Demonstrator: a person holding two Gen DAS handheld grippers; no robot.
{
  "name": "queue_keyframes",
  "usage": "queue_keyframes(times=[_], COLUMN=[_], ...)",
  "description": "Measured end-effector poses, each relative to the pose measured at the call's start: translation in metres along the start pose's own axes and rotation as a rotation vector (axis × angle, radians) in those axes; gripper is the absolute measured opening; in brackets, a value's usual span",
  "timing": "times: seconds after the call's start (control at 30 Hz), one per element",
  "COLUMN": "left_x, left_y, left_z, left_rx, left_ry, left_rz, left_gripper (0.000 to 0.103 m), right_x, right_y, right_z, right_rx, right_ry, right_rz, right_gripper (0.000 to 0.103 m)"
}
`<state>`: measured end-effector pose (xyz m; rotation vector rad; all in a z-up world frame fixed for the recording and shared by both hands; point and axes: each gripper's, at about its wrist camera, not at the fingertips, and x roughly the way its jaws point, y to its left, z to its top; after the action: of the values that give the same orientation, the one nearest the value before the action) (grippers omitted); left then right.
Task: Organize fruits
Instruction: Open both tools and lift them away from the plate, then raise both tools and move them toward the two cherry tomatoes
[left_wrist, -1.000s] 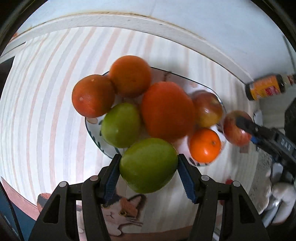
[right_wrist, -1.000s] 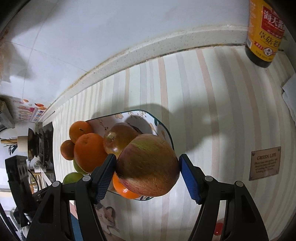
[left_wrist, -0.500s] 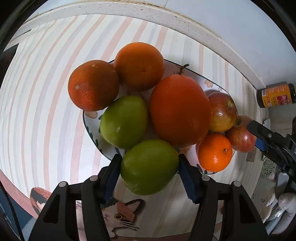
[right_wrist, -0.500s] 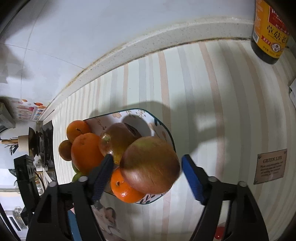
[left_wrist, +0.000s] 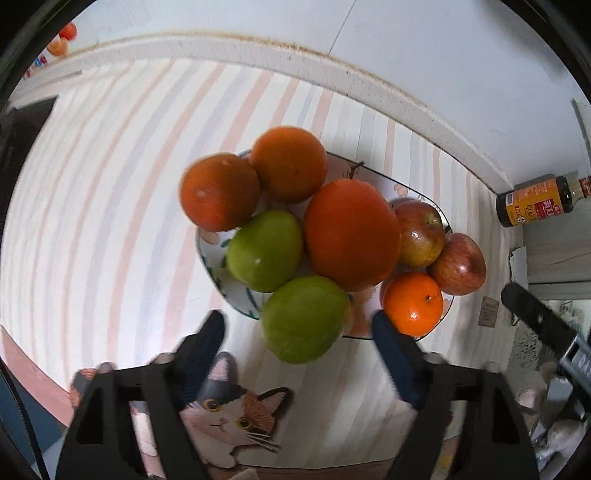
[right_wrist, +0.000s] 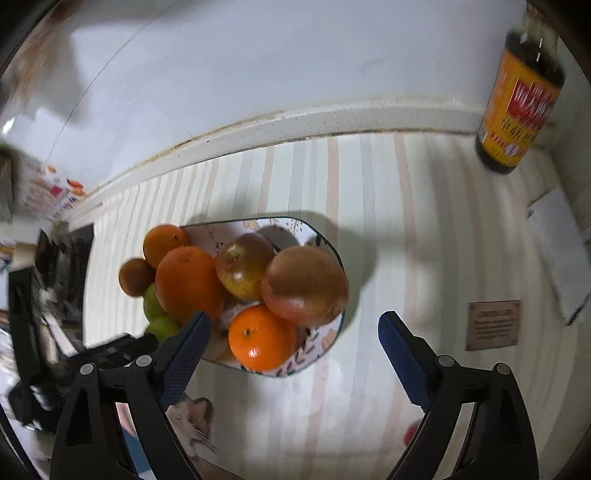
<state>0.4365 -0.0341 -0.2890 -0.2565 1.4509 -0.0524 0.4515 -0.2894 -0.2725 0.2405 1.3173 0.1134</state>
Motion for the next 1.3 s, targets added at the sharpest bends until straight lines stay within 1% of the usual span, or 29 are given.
queue_keyframes(times=[0.13,0.23,0.37,0.53,0.7,0.8,0.97,1.17,1.3], left_x=[-0.024,-0.043,-0.065,-0.092,-0.122,-0.145,-0.176,-0.206,-0.223], left_y=[-0.001,-0.001,-0.001,-0.002,-0.004,-0.006,-0.009,-0.007,-0.007], left_z=[-0.013,-0.027,-0.046,-0.068,-0.09,-0.102,-0.121,-0.142,-0.157], left_rx=[0.056,0.091,0.117,0.147,0.177,0.195,0.227,0.225,0.236], left_ry=[-0.081,-0.141,-0.203,-0.251,-0.307,-0.345,-0.396,-0.44,-0.474], left_rz=[0.094,0.144,0.177,0.181,0.176,0.172,0.176,0.135,0.124], left_gripper=[0.091,0.092,0.092,0.092,0.092,0.092,0.092,0.092,0.092], right_x=[-0.019,-0.031,-0.049,-0.08,-0.121,-0.144,-0.18,-0.218,-0.241], right_y=[0.019,0.031,0.04,0.054,0.07,0.079,0.092,0.097,0.103], right_z=[-0.025,-0.045,-0.068,-0.095,-0.118,-0.132,-0.149,-0.168,-0.182], right_rx=[-0.048,-0.063,-0.055,-0.043,-0.049,-0.052,-0.063,-0.053,-0.059], right_ry=[-0.045,-0.071,-0.107,-0.156,-0.235,-0.269,-0.336,-0.381,-0.416], right_rz=[-0.07,-0.111,-0.13,-0.128,-0.141,-0.132,-0.144,-0.13,-0.127], right_gripper=[0.094,0.095,0.095,0.095,0.095,0.095,0.095,0.095,0.095])
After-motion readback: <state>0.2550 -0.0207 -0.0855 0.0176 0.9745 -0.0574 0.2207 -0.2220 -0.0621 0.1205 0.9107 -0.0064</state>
